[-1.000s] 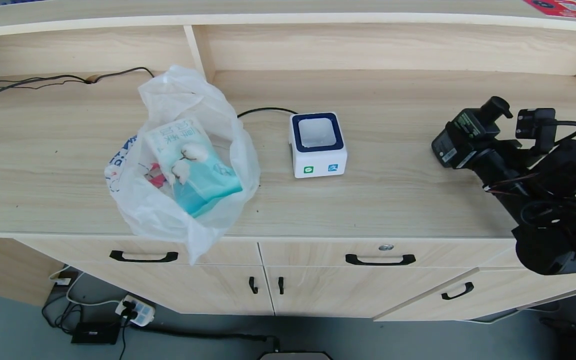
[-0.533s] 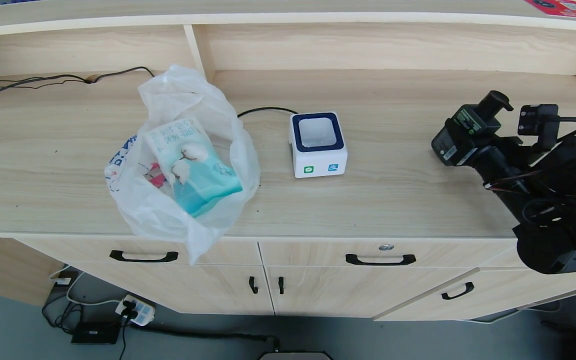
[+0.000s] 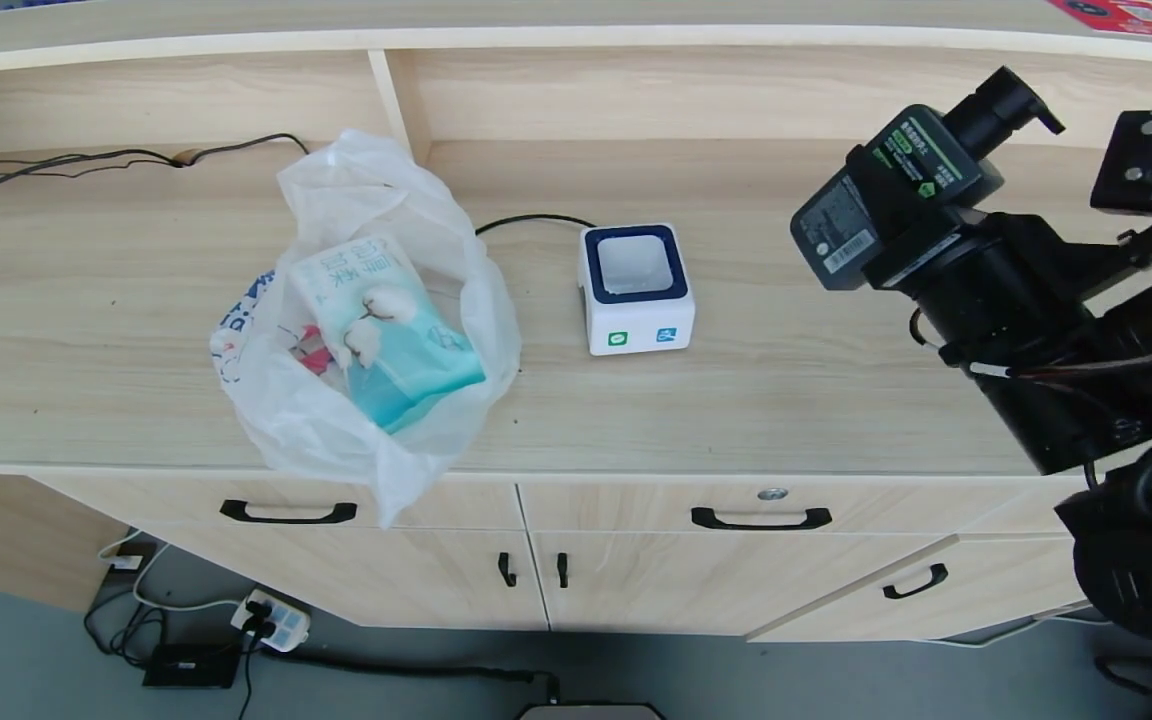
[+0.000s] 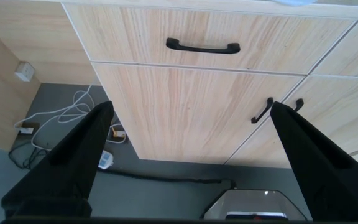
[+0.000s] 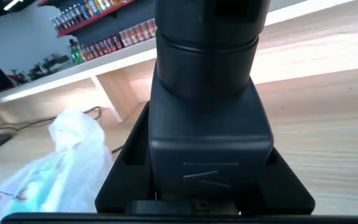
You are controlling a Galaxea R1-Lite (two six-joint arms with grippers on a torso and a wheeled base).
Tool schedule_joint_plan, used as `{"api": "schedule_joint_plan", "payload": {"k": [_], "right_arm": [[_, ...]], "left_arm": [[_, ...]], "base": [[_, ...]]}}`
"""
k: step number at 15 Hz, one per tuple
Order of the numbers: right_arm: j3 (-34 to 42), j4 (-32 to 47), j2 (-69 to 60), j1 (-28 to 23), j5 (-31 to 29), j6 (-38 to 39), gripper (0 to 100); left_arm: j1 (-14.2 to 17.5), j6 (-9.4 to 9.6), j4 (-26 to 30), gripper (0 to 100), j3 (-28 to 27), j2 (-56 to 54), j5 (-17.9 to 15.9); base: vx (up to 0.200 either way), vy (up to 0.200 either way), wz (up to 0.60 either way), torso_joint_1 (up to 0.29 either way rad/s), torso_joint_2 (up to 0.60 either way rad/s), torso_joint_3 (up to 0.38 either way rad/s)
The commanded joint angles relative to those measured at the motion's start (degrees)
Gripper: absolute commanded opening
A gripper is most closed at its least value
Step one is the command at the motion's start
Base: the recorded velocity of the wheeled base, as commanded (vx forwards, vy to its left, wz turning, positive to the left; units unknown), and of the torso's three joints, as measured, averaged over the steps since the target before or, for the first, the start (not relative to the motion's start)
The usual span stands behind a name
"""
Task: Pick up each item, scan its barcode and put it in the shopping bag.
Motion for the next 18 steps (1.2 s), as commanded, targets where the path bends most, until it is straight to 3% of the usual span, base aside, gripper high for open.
{"api": "schedule_joint_plan", "payload": {"k": [1,4,9,14,18], "right_arm": [[4.1,0.2,-7.0,12.4,-5.1,2.5,0],[6.1,0.6,-9.5,22.4,-5.2,6.8,0],[5.6,3.1,-11.7,33.2,-4.7,12.7,0],[4.1,6.2,-13.0,43.5,-5.0,12.7,0],[-1.2,10.9,-13.5,44.8,-5.0,12.1,0]], "left_arm": [[0.0,0.08,0.0,100,0.0,0.0,0.0],[0.0,0.17,0.0,100,0.0,0.0,0.0],[0.0,0.17,0.0,100,0.0,0.0,0.0],[0.0,0.08,0.0,100,0.0,0.1,0.0],[0.0,0.08,0.0,100,0.0,0.0,0.0]], "base": [[0.0,0.0,0.0,0.0,0.0,0.0],[0.0,0.0,0.0,0.0,0.0,0.0],[0.0,0.0,0.0,0.0,0.0,0.0],[0.0,0.0,0.0,0.0,0.0,0.0],[0.0,0.0,0.0,0.0,0.0,0.0]]}}
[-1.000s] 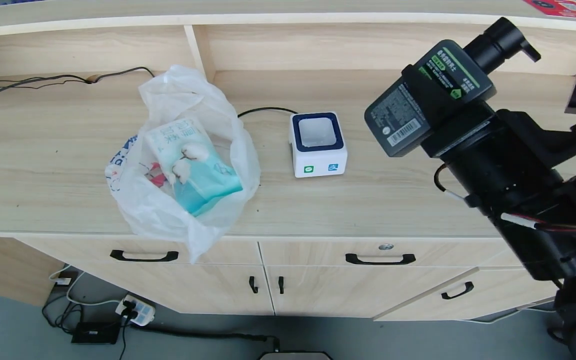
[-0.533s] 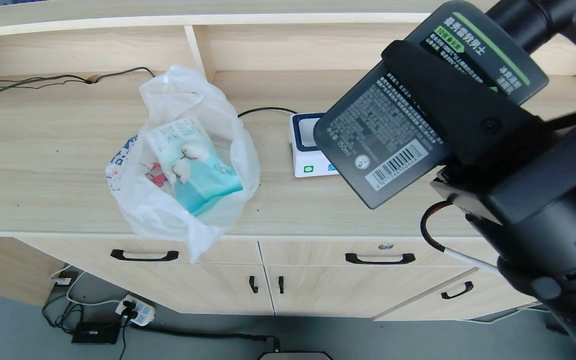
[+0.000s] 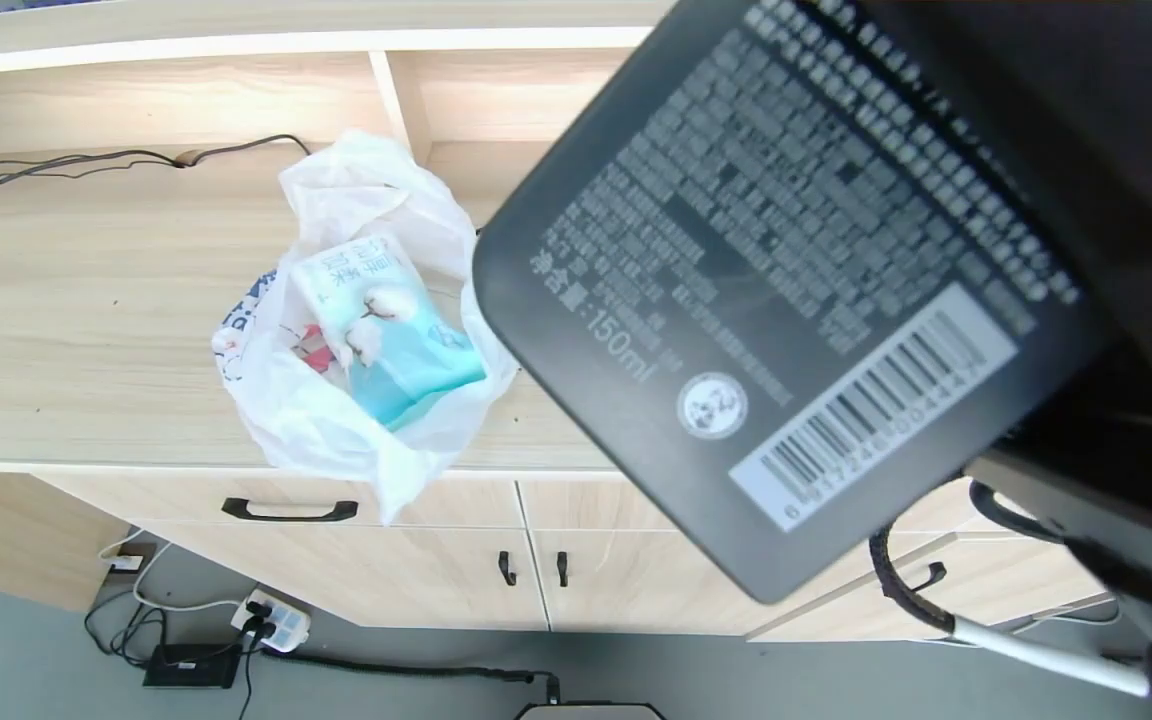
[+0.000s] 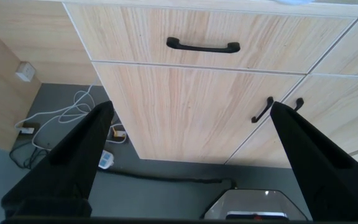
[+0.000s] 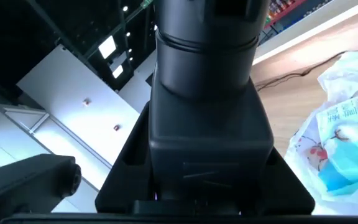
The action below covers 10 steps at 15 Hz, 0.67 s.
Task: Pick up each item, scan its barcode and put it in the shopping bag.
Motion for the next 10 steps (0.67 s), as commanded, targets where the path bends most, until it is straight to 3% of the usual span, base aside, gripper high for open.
{"api": "schedule_joint_plan", "payload": {"k": [1,5,10], "right_arm": [[-1.8,0.9,-0.2,0.3,-0.1,-0.1,0],[2.2,5.6,0.1,-10.1,-0.2,-8.6,0],[7.9,5.5,1.9,-28.0,-0.1,-17.9,0]], "left_arm": [[0.0,0.0,0.0,100,0.0,0.1,-0.1],[0.0,0.0,0.0,100,0.0,0.0,0.0],[0.0,-0.18,0.0,100,0.0,0.0,0.0]], "base": [[0.0,0.0,0.0,0.0,0.0,0.0],[0.0,0.0,0.0,0.0,0.0,0.0],[0.0,0.2,0.0,0.001,0.0,0.003]]}}
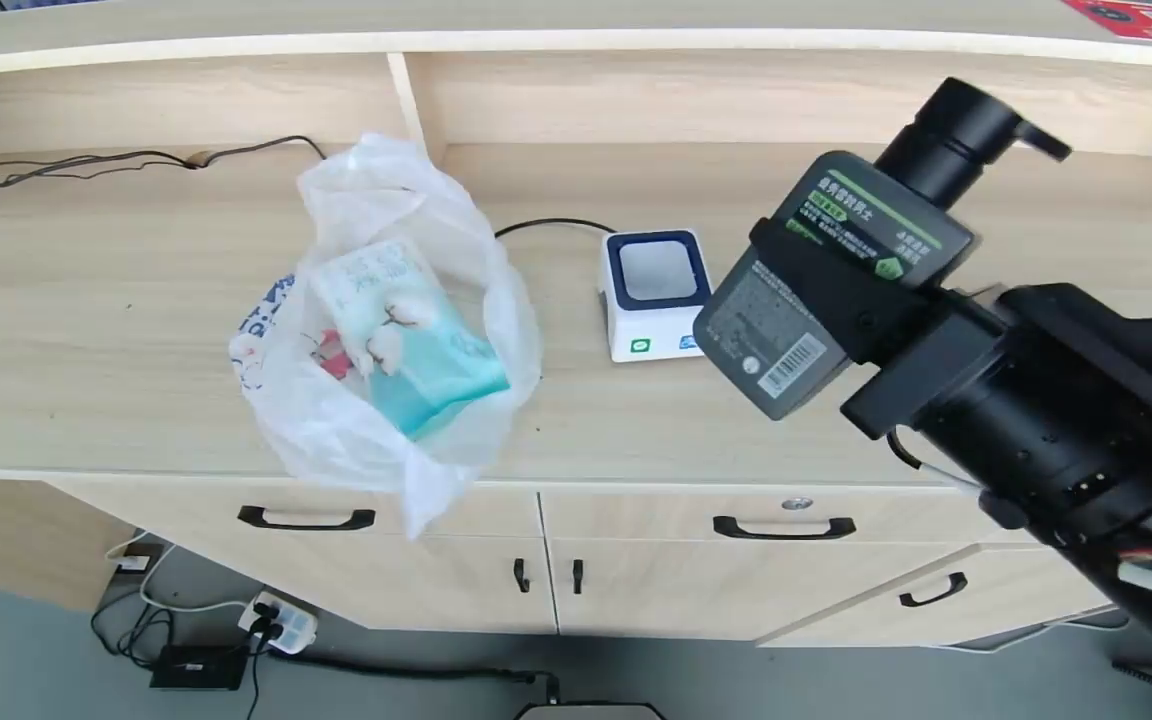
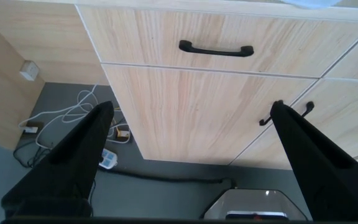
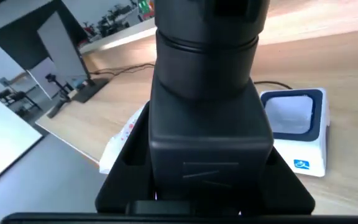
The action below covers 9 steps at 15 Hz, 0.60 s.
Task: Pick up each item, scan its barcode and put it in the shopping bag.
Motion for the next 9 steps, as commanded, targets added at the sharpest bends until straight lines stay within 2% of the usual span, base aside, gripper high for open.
{"api": "schedule_joint_plan", "payload": {"k": [1,5,7,9], "right_arm": [[1.1,-0.1,1.3,-6.6,0.0,-2.8,0],[0.1,0.4,1.9,-12.2,0.5,-4.2,0],[-0.9,3.1,2.5,-14.3,4.5,-4.0,0],[-3.0,5.1,4.8,-21.2,9.2,-7.9,0]], "left_arm": [[0.0,-0.04,-0.1,100,0.0,0.1,0.0],[0.0,-0.04,-0.1,100,0.0,0.1,0.0],[0.0,-0.13,-0.1,100,0.0,0.1,0.0],[0.0,0.04,-0.1,100,0.0,0.0,0.0]], "base": [[0.0,0.2,0.0,0.022,0.02,-0.002],[0.0,0.2,0.0,0.004,0.0,0.002],[0.0,0.2,0.0,0.002,0.0,0.002],[0.0,0.0,0.0,0.0,0.0,0.0]]}}
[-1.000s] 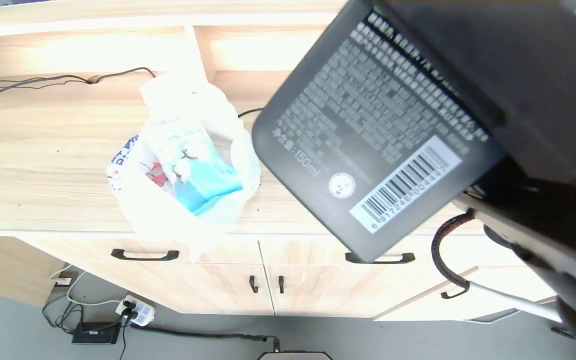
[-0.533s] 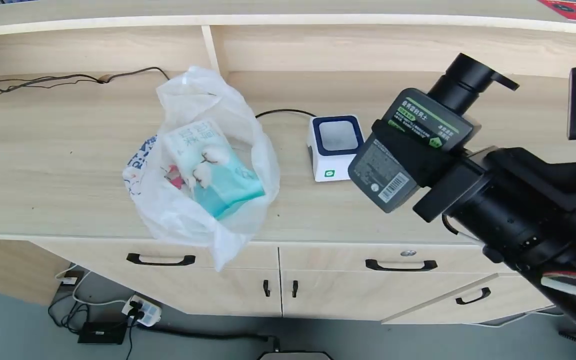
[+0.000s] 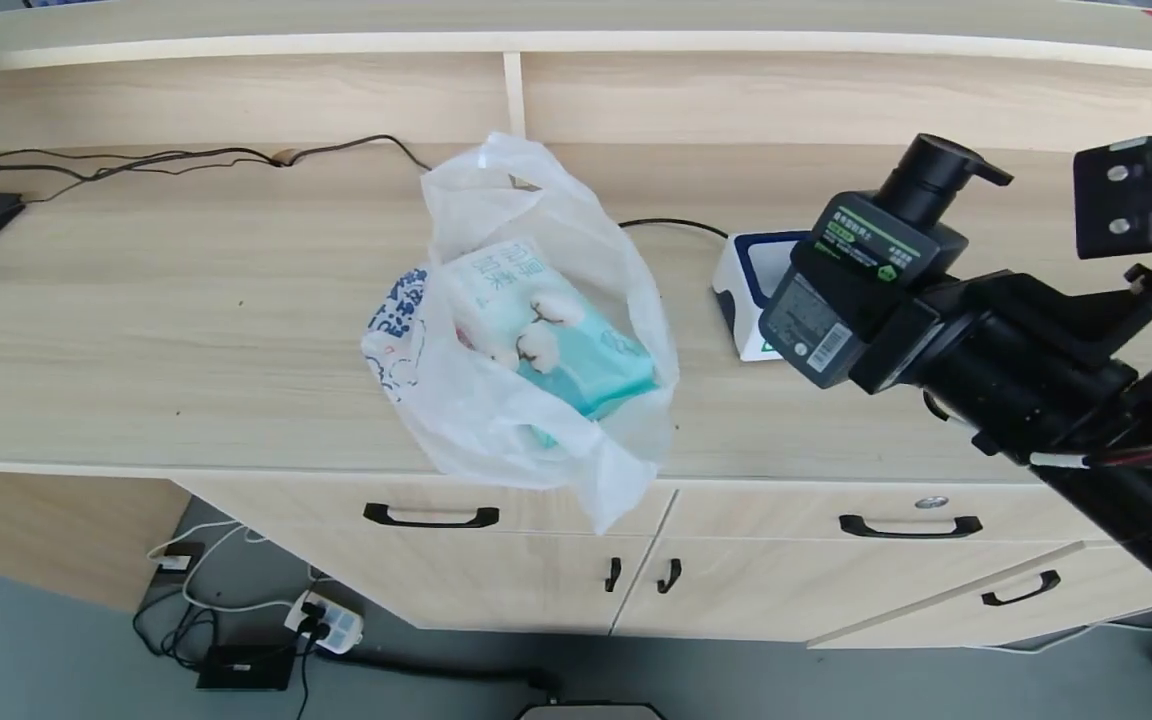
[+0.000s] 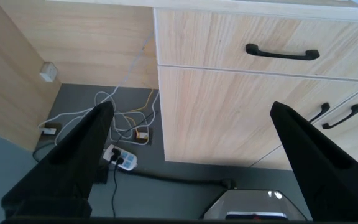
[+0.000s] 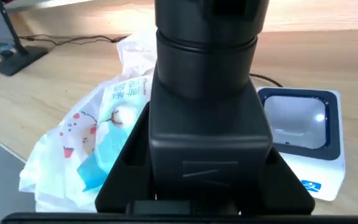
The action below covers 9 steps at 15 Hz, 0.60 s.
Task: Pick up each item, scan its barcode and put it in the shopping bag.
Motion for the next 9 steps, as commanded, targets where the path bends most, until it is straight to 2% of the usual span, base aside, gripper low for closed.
{"api": "schedule_joint_plan", "payload": {"k": [1,3,7,9], "right_arm": [[-2.8,0.7,3.7,-7.0,3.0,-3.7,0],[-4.5,0.7,5.1,-7.4,4.5,-4.8,0],[-4.9,0.6,5.1,-11.8,4.8,-7.5,0],[-9.7,0.6,6.6,-16.3,8.1,-14.5,0]], "left_arm": [[0.0,0.04,0.0,100,0.0,0.1,0.0],[0.0,-0.22,-0.1,100,0.0,0.0,0.0],[0.0,-0.4,-0.1,100,0.0,0.0,0.0],[0.0,-0.4,-0.1,100,0.0,0.0,0.0]], "base": [[0.0,0.0,0.6,0.002,0.0,0.002],[0.0,0.0,0.6,0.005,0.01,0.002],[0.0,0.0,0.0,0.0,0.0,0.0],[0.0,0.0,0.0,0.0,0.0,0.0]]}}
